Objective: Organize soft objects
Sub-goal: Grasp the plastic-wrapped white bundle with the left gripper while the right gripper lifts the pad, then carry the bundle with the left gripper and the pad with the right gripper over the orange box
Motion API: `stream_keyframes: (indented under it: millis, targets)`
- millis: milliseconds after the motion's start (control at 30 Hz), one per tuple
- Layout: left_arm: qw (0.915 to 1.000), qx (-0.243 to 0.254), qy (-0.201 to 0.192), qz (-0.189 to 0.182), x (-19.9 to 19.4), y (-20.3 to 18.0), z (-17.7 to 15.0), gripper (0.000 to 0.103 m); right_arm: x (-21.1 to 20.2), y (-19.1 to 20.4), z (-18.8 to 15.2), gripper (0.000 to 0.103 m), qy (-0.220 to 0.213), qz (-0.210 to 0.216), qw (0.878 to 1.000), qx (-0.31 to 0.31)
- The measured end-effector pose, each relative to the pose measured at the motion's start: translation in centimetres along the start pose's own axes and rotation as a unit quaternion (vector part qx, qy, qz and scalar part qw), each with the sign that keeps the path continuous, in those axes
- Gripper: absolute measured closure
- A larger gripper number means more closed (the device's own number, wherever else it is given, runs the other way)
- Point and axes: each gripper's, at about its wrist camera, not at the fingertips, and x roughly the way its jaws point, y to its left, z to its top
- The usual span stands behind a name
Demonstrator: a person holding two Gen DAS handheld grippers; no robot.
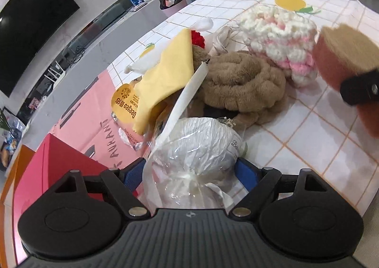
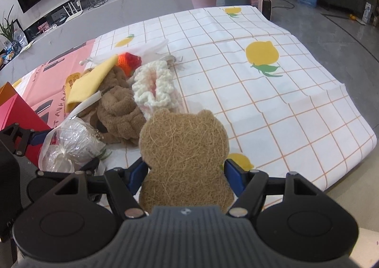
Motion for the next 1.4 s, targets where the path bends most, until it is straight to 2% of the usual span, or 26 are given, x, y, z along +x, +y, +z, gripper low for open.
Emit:
stream_keyframes:
  millis: [133, 300, 333, 467, 533, 633, 733, 933, 1100, 1267, 1400]
  targets:
    - [0.9999, -0.006, -0.007, -0.004, 0.2, 0.1, 0.1, 0.006, 0.2, -0.3, 0.0, 0.033, 0.012, 0.026, 0.999, 0.019]
    - [0.9994, 0.002, -0.023, -0.027, 0.1, 0.1, -0.1, 0.022, 0.3, 0.1, -0.2, 0.033, 0.01, 0.012, 1.0, 0.006]
    - [0.999, 0.013, -0.029, -0.032, -0.1, 0.0, -0.2, 0.029, 0.3, 0.1, -0.2, 0.033, 0.011, 0.015, 1.0, 0.008]
    - [0.9979, 0.043, -0.034, -0.034, -0.7, -0.7, -0.4, 0.037, 0.3, 0.0, -0.2, 0.033, 0.011, 0.017, 1.0, 0.008]
    - [0.9976, 0.045, -0.04, -0.033, -1.3, -0.7, -0.5, 0.037, 0.4, 0.0, -0.1, 0.033, 0.012, 0.016, 1.0, 0.007]
    - [0.9962, 0.044, -0.07, -0.026, -2.6, -0.8, -0.6, 0.038, 0.1, -0.1, -0.2, 0.034, 0.012, 0.018, 1.0, 0.011]
    - [0.995, 0.039, -0.09, -0.017, -3.8, -0.7, -0.8, 0.038, -0.6, -0.4, -0.7, 0.034, 0.007, 0.036, 0.999, 0.014]
    - [0.9865, 0.009, -0.162, -0.024, -7.9, 0.6, -1.1, 0.038, -1.3, -1.4, -1.2, 0.034, 0.003, 0.044, 0.998, 0.044]
    - [0.9768, -0.043, -0.208, -0.028, -11.9, 2.8, -1.6, 0.038, -4.6, -1.4, -1.7, 0.034, -0.073, 0.09, 0.992, 0.054]
    - [0.9621, -0.09, -0.256, -0.026, -16.4, 7.1, -3.0, 0.038, -8.7, -1.3, -2.7, 0.034, -0.139, 0.125, 0.981, 0.06]
    - [0.9528, -0.133, -0.272, -0.015, -19.4, 11.3, -4.5, 0.038, -13.2, 0.6, -3.1, 0.034, -0.194, 0.13, 0.971, 0.052]
